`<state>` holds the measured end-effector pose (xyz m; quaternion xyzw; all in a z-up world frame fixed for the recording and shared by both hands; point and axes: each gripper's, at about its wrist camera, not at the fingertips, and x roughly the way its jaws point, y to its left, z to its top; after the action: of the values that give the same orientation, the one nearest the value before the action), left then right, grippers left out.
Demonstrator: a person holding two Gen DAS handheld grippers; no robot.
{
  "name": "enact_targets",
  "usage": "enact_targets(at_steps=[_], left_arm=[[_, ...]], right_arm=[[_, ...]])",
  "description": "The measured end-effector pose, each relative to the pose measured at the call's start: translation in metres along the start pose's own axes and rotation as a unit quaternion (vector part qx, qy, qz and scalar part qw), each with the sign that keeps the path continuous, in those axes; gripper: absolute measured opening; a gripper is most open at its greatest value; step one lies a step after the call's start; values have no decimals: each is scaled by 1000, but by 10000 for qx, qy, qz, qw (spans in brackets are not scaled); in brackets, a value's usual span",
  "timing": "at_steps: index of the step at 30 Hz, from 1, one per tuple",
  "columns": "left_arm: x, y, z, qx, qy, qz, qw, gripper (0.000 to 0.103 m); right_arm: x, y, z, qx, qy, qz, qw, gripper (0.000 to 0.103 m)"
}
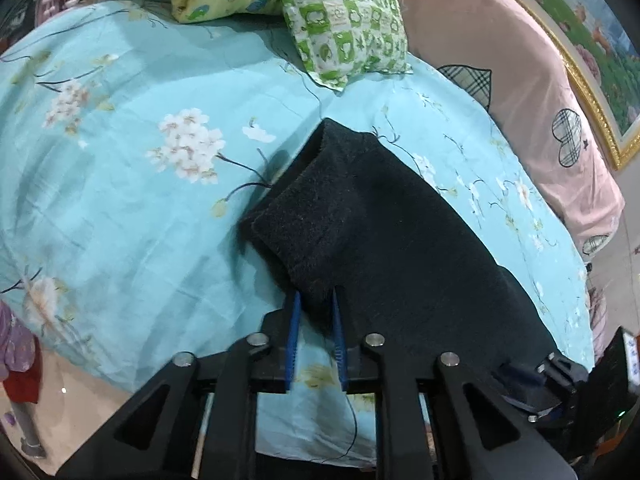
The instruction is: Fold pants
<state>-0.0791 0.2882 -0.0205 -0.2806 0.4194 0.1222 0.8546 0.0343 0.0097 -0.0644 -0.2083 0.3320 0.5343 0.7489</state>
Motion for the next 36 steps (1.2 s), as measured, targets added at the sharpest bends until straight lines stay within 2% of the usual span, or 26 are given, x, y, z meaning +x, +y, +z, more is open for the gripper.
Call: enact_targets(at_steps=[1,2,3,6,8,11,14,18,24,27,31,34,36], left_arm=[[-3,1,-1,-22,-13,16,10000,28],[-5,3,-1,-63,-28,21,10000,40],[-7,5,-1,-117,-43,19,9999,46],[-8,7,1,-211,-33,-18,9998,47],[-7,8,3,-261,-18,-66,9996,49],[-3,7,7,-271,37,-64,9996,54],[3,7,11,-296,132,-52,9995,57],[9,11,17,-384,192,-57,9991,57],[19,13,23,-334,275,-23,9991,57],[28,16,22,-383,328,-45,9987,58],[31,13,21,-328,238,-19,9992,60],[35,0,20,-87,199,18,9998,59],[39,-11,19,150,129,138,9997,55]], right_arm=[[-4,-2,2,64,-75,42,9999,39],[-11,-6,5,159,-198,76,9996,42],[-15,-10,7,241,-283,102,9993,42],[-31,-31,19,648,-615,121,9959,42],[-36,-48,27,922,-718,-10,9931,42],[-35,-73,35,1299,-717,-300,9885,42],[-31,-99,40,1773,-719,-347,9809,42],[-18,-129,42,2290,-508,-183,9719,42],[10,-154,45,2482,-47,5,9687,42],[28,-159,45,2399,362,107,9701,42],[38,-153,45,2174,590,475,9731,42],[45,-145,43,1947,790,520,9763,41],[45,-143,42,1844,817,554,9779,37]])
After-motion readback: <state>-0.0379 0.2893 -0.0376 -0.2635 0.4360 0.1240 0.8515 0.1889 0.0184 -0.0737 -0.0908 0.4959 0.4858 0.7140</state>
